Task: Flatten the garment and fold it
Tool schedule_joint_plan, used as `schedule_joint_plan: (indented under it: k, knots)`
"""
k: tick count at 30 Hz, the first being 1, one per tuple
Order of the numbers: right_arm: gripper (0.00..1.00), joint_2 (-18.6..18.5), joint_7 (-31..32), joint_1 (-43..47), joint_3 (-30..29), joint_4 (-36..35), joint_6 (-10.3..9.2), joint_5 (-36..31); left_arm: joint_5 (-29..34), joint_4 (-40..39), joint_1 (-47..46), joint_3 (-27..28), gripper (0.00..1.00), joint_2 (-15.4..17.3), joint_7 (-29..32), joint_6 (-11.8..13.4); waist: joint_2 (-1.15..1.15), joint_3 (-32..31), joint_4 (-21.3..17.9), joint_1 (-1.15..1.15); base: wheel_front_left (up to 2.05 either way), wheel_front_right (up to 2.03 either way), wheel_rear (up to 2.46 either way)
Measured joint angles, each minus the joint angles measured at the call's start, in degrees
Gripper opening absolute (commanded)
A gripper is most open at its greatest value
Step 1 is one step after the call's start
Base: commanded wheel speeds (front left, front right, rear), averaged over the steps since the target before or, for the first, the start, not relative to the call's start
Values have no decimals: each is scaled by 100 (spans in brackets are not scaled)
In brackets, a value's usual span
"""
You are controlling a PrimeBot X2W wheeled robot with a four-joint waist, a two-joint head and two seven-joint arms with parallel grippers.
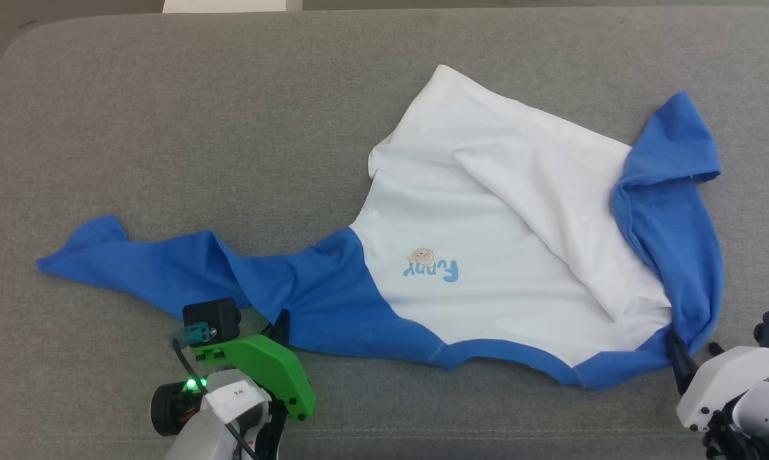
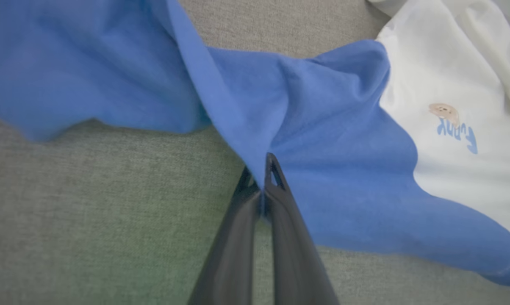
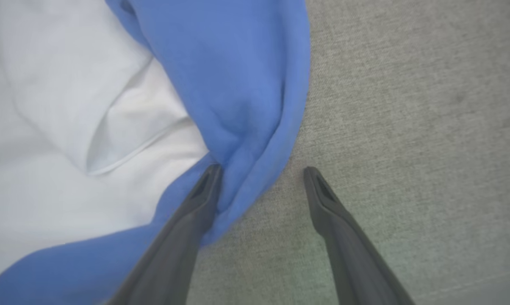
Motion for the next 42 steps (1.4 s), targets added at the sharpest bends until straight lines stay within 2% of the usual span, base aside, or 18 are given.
schedule_joint_plan:
  k: [4,5,6,8,15,19,23,26,29,32,37,42]
  knots:
    - [100,-32,570,-102,-60,79,2,-131,-23,26,-1,-16,0,0,-14,-2,0,17,53,0,0,0,0]
    - [80,-46,673,-118,-48,75,2,-125,-26,33,-1,-19,0,0,-18,-4,0,16,61,0,0,0,0]
    - [33,-59,783,-129,-14,65,2,-113,-37,40,-1,-19,0,0,-32,-7,0,11,66,0,0,0,0]
    - [0,-85,923,-123,24,22,2,-88,-40,56,-1,-23,0,0,-43,-9,0,-9,70,0,0,0,0]
    - [0,-1,1059,155,97,-617,2,124,-177,-216,-1,112,0,3,-363,-141,0,-155,42,0,0,0,0]
    - [0,0,1336,144,113,-1650,2,80,-635,-828,-79,348,0,-19,-443,-512,0,-233,-1,0,0,0,0]
    - [0,-16,1882,-378,250,-2609,0,-301,-994,-1477,-632,525,0,171,-90,-825,0,-234,-59,0,0,0,0]
    - [0,-252,2303,-1141,523,-2875,0,-448,-1193,-1811,-1306,665,0,412,352,-900,0,-150,-85,0,0,0,0]
    - [0,-664,2632,-2086,846,-2766,0,-456,-1327,-1974,-2126,815,0,526,775,-870,0,-1,-109,0,0,0,0]
    - [0,-894,2726,-3144,1109,-2371,0,-409,-1433,-1895,-3022,1025,0,570,1038,-681,0,211,-138,0,0,0,0]
    - [0,-973,2654,-4942,1356,-1283,1,-535,-1464,-1277,-4596,1306,0,591,1137,-383,0,701,-194,0,0,0,0]
    - [0,-899,2069,-6453,1418,-412,1,-938,-1155,-426,-5989,1446,0,605,773,-279,0,1286,-232,2,0,0,0]
